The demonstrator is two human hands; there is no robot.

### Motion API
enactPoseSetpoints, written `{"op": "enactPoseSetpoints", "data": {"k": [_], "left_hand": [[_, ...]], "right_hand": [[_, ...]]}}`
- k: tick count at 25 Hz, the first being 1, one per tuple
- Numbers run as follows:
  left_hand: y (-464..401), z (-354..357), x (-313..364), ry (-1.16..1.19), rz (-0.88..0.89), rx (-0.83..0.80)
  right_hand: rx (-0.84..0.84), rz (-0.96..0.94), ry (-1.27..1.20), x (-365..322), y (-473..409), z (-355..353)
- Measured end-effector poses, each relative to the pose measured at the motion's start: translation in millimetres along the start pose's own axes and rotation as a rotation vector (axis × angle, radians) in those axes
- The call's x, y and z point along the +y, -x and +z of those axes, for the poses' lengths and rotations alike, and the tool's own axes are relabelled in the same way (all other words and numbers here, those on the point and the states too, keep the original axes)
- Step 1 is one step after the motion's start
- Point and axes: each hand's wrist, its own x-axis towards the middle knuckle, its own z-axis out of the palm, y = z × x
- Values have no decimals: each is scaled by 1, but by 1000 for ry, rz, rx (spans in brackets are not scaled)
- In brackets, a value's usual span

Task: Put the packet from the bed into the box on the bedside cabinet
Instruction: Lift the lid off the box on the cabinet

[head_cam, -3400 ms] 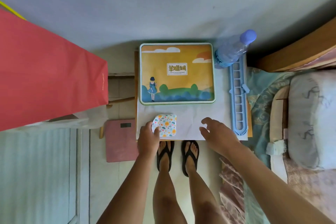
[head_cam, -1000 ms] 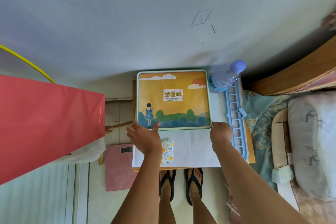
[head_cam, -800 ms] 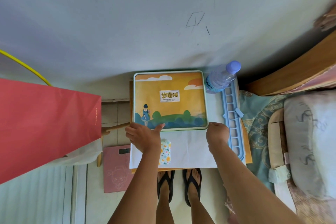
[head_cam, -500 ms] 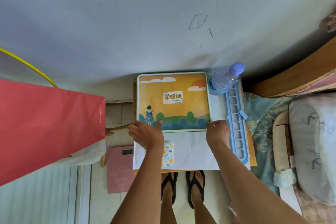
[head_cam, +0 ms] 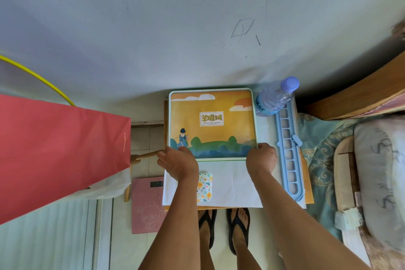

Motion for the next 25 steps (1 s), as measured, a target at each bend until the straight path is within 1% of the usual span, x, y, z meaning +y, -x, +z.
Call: {"op": "enactPoseSetpoints", "data": {"k": [7, 11, 17, 20, 23, 25], "left_hand": [[-3, -1, 4, -21, -35, -29], [-3, -4, -1, 4, -21, -40], [-1, -7, -7, 58, -2, -85], [-4, -7, -8, 46, 0, -111], [-3, -5, -15, 105, 0, -121], [-3, -4, -19, 152, -21, -116]], "right_hand": [[-10, -3, -44, -4, 6, -10], [-76, -46, -61, -7, 10, -16], [-164, 58, -376, -9, 10, -24], [-234, -6, -426, -14, 12, -23], [-216, -34, -433, -16, 16, -23], [-239, -29, -491, -15, 17, -26]]}}
